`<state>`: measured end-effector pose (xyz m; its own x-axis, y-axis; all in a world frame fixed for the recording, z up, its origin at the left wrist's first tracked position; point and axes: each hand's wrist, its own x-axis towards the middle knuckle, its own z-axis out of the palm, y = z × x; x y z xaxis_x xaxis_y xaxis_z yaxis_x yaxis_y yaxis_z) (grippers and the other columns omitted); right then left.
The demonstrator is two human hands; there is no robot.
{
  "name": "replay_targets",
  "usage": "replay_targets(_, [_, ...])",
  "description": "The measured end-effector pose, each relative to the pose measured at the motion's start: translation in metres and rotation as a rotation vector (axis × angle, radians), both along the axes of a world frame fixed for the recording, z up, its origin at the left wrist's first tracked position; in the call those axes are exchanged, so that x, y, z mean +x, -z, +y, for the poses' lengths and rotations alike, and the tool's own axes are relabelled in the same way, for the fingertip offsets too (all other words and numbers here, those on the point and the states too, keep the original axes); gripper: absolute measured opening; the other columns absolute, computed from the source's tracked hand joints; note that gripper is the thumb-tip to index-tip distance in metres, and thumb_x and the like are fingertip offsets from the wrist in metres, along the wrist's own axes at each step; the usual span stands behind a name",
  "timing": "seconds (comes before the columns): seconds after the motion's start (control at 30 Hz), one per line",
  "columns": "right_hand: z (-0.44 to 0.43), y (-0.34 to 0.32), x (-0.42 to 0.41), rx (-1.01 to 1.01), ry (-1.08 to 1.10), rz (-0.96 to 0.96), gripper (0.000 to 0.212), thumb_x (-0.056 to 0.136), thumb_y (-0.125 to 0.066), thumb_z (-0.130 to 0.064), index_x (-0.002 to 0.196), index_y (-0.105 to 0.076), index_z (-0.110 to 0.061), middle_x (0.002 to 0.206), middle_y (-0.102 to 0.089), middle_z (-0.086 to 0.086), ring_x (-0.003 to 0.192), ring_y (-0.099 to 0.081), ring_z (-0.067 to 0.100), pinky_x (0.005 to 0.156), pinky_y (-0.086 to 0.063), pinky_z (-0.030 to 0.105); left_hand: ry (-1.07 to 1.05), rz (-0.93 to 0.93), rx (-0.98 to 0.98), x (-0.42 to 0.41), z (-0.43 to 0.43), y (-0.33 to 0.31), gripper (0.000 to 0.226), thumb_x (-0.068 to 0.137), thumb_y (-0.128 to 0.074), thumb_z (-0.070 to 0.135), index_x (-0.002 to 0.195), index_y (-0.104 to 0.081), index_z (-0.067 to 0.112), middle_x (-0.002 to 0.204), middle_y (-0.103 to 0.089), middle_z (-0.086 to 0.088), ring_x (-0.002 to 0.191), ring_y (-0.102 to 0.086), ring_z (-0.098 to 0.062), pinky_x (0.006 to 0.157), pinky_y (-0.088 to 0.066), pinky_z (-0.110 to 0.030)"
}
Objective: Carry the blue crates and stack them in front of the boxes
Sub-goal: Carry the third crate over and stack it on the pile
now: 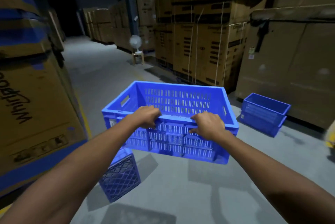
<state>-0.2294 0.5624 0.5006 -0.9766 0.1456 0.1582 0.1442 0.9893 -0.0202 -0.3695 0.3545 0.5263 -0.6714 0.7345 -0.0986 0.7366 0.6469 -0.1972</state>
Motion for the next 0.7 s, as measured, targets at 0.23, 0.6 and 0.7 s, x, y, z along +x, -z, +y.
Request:
replay_targets(0.23, [0.090, 0.014, -0.037, -0.117, 0.103, -0.256, 0.047, 0.072, -0.079, -0.054, 0.078, -0.048, -0.019, 0.086, -0.057, 0.004, 0.087, -0.056, 0.028, 0.067, -0.045, 0.036, 0.167, -0.019, -0.131, -0.042, 0.112, -0.005, 0.032, 0.073, -0.080, 0.027, 0.095, -0.062, 0.014, 0.102, -0.066, -0.008, 0.096, -0.062, -0.031, 0.069, -0.045, -0.034])
replay_targets(0.6, [0.234, 0.020, -0.185, -0.253, 0.200, -0.196, 0.037, 0.069, -0.084, -0.041, 0.079, -0.061, -0.014, 0.088, -0.067, 0.008, 0.088, -0.061, 0.027, 0.070, -0.051, 0.039, 0.231, -0.149, -0.173, -0.215, 0.281, -0.005, 0.031, 0.065, -0.084, 0.022, 0.085, -0.061, 0.015, 0.086, -0.062, -0.007, 0.083, -0.064, -0.029, 0.066, -0.051, -0.037])
replay_targets(0.7, [0.276, 0.011, -0.225, -0.272, 0.242, -0.170, 0.041, 0.069, -0.084, -0.041, 0.070, -0.051, -0.017, 0.084, -0.061, 0.007, 0.085, -0.060, 0.027, 0.067, -0.047, 0.037, 0.261, -0.152, -0.184, -0.264, 0.332, -0.016, 0.034, 0.063, -0.084, 0.020, 0.089, -0.062, 0.014, 0.091, -0.066, -0.009, 0.084, -0.065, -0.030, 0.068, -0.053, -0.038])
